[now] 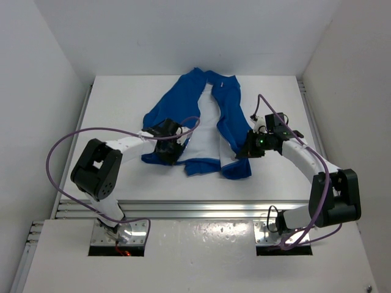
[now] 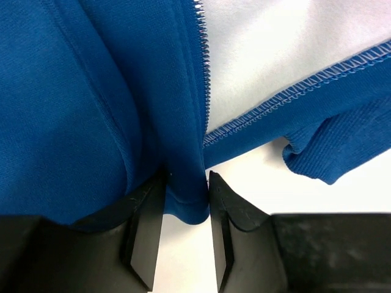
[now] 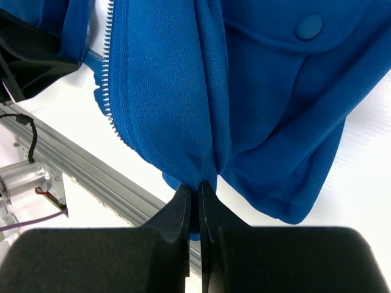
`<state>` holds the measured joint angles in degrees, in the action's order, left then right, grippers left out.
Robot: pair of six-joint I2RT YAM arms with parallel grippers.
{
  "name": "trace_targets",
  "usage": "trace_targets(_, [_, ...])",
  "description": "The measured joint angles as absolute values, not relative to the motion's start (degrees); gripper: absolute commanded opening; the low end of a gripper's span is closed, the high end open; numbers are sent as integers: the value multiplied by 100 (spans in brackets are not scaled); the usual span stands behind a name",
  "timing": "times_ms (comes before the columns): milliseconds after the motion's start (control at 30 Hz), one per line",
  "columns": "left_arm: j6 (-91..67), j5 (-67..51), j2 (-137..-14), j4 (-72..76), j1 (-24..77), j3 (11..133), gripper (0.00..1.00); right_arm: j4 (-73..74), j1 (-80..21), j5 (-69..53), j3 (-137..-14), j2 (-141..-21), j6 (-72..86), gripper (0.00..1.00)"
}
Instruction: Zip up the jacket
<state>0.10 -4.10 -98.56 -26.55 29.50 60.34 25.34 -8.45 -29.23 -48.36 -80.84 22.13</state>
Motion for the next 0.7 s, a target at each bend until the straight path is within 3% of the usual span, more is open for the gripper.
trace_targets(167, [43,-587,-9856,-2668,2886,6060,46,2534,-847,-2923,-4836,-8084,2213,0])
trace_targets(333, [67,-733,-9856,-2700,2803,6121,31,2530,-862,-2923,-4836,-8084,2213,0])
trace_targets(567, [102,-882,-9856,-2759,2703,6204,0,2510,-888,-2926,-4836,-8084,2209,0])
trace_targets(700, [95,-945,-9856,-2762,2696,6211,0,2506,-888,-2989,-4836,-8084,2209,0])
